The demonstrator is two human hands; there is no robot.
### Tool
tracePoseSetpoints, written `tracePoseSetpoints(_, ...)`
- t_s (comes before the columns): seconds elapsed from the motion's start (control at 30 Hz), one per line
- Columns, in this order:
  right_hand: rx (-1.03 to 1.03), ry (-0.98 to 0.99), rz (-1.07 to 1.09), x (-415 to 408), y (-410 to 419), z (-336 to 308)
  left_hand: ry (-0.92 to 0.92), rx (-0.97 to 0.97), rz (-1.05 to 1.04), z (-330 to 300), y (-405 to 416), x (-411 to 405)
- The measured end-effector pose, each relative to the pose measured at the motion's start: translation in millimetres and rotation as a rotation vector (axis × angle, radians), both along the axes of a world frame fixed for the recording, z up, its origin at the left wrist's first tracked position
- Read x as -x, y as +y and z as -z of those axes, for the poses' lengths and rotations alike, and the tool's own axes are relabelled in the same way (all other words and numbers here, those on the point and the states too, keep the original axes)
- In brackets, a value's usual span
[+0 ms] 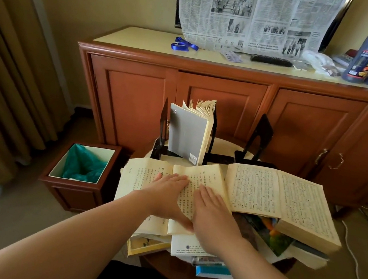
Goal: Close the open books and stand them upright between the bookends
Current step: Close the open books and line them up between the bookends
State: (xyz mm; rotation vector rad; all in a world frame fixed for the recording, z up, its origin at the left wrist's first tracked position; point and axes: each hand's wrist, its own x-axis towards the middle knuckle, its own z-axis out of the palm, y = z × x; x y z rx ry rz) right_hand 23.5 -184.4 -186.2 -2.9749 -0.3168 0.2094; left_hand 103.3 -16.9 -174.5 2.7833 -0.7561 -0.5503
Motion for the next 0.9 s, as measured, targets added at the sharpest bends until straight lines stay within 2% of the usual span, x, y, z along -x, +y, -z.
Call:
tracePoseSetpoints(0.17, 0.015, 0.007, -0.033, 30, -7, 4, 0.000, 0.012, -0.008, -2, 2, 3)
tracePoseSetpoints(0.4, -0.038, 0.005, -0.034, 3, 6, -14, -0.037, 0.036, -0.024, -2, 2, 4)
tracePoseSetpoints(0.57, 0.075, -0.071, 0.024, -6, 16, -50, -0.041, -0.035, 0.002, 4, 3, 5)
tracePoseSetpoints(0.73, -0.091, -0.036, 0.003, -18, 5, -26, -0.060, -0.029, 0.007, 4, 2, 3)
tracePoseSetpoints(0.9, 0.078, 0.038, -0.034, -42, 5, -8, -0.062, -0.059, 0.012, 6, 2, 3)
